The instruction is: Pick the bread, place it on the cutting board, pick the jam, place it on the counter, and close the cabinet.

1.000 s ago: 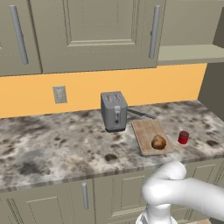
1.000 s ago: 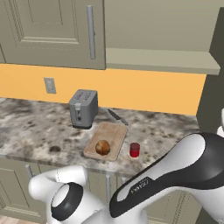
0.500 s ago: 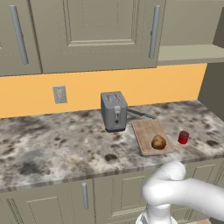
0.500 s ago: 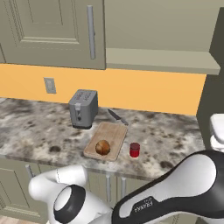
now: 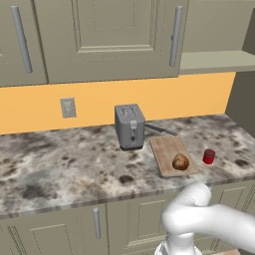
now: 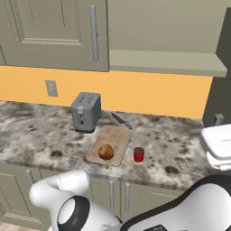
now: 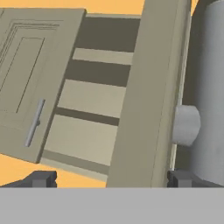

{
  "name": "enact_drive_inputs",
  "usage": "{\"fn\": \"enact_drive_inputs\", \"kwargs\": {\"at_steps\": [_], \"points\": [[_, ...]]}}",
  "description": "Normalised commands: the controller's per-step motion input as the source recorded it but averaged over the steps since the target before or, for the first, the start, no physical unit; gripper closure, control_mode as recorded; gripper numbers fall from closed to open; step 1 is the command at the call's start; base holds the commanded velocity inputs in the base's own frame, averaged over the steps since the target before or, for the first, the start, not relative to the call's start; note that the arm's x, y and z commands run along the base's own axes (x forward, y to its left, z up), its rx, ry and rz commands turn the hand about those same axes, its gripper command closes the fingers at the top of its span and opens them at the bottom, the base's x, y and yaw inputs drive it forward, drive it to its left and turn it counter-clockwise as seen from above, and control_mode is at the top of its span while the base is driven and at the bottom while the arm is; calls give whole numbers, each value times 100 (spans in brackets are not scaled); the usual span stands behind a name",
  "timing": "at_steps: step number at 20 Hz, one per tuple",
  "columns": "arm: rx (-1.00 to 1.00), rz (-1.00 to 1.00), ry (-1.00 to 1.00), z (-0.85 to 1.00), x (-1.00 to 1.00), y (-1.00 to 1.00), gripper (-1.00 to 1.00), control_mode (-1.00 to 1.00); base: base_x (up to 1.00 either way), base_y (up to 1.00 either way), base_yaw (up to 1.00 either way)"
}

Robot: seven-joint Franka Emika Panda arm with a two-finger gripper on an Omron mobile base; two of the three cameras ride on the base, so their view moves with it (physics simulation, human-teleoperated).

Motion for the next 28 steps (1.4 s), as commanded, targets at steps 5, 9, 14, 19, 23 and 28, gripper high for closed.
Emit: {"fn": "enact_drive_inputs", "kwargs": {"at_steps": [5,9,14,19,23,28], "points": [[0,19,0,-9,32,46,-100,-100,0,0,0],[0,11,0,0,50,45,-100,-100,0,0,0],[0,7,0,0,52,46,-100,-100,0,0,0],[0,0,0,0,48,54,-100,-100,0,0,0],[3,0,0,0,40,54,-100,-100,0,0,0],[5,0,0,0,35,44,-100,-100,0,0,0]]}}
